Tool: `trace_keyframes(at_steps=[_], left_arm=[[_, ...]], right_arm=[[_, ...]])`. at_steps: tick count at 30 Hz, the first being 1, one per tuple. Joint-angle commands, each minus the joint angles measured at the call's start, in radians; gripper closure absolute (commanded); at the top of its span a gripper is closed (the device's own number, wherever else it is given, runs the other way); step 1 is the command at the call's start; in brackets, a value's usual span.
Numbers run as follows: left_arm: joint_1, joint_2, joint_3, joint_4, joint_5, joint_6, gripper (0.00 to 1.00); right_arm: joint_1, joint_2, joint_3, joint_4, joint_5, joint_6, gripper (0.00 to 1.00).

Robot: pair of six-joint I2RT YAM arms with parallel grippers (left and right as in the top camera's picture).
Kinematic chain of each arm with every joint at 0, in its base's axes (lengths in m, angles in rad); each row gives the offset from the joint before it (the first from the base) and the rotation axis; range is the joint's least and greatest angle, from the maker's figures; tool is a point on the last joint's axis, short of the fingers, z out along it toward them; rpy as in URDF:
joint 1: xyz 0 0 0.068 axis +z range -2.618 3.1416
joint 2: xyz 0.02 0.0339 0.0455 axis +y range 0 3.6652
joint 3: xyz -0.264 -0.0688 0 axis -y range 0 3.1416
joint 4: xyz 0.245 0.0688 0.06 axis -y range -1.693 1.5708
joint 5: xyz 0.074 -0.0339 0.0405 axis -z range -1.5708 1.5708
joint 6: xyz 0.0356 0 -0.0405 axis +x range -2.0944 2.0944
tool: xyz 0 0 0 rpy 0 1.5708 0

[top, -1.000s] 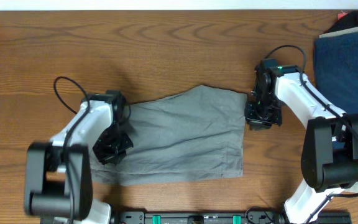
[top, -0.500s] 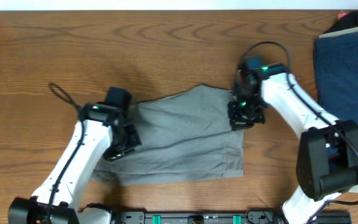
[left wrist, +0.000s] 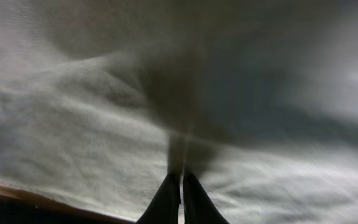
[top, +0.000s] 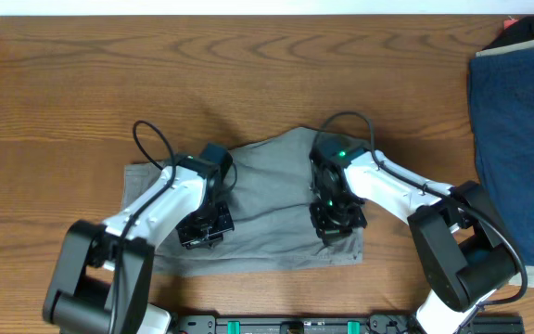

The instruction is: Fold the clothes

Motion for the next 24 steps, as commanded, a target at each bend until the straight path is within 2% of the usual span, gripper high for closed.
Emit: trace_keyframes(at_steps=[1, 11, 19, 20, 21, 22, 23, 24], left_arm=[[-0.001, 0.053, -0.008, -0.005, 0.006, -0.012, 0.93], [-0.001, 0.052, -0.008, -0.075, 0.002, 0.003, 0.94], [-0.001, -0.174, -0.008, -0.106, -0.019, 0.005, 0.94], [-0.001, -0.208, -0.008, -0.108, -0.027, 0.008, 0.94], [-0.001, -0.246, -0.008, -0.111, -0.035, 0.007, 0.91], [-0.001, -0.274, -0.008, -0.111, -0.045, 0.007, 0.69], [-0.001, -0.299, -0.008, -0.11, -0.055, 0.007, 0.43], [-0.001, -0.32, -0.008, -0.11, -0.069, 0.007, 0.19]], right_arm=[[-0.03, -0.02, -0.041, -0.006, 0.013, 0.031, 0.97], [-0.239, -0.023, 0.016, -0.165, 0.253, 0.083, 0.99], [-0.398, -0.093, 0.17, -0.251, 0.311, 0.07, 0.97], [-0.409, -0.106, 0.182, -0.249, 0.313, 0.061, 0.92], [-0.421, -0.118, 0.192, -0.235, 0.315, 0.052, 0.73], [-0.431, -0.128, 0.196, -0.213, 0.315, 0.04, 0.39], [-0.441, -0.136, 0.196, -0.185, 0.315, 0.035, 0.12], [-0.452, -0.139, 0.196, -0.154, 0.314, 0.026, 0.01]])
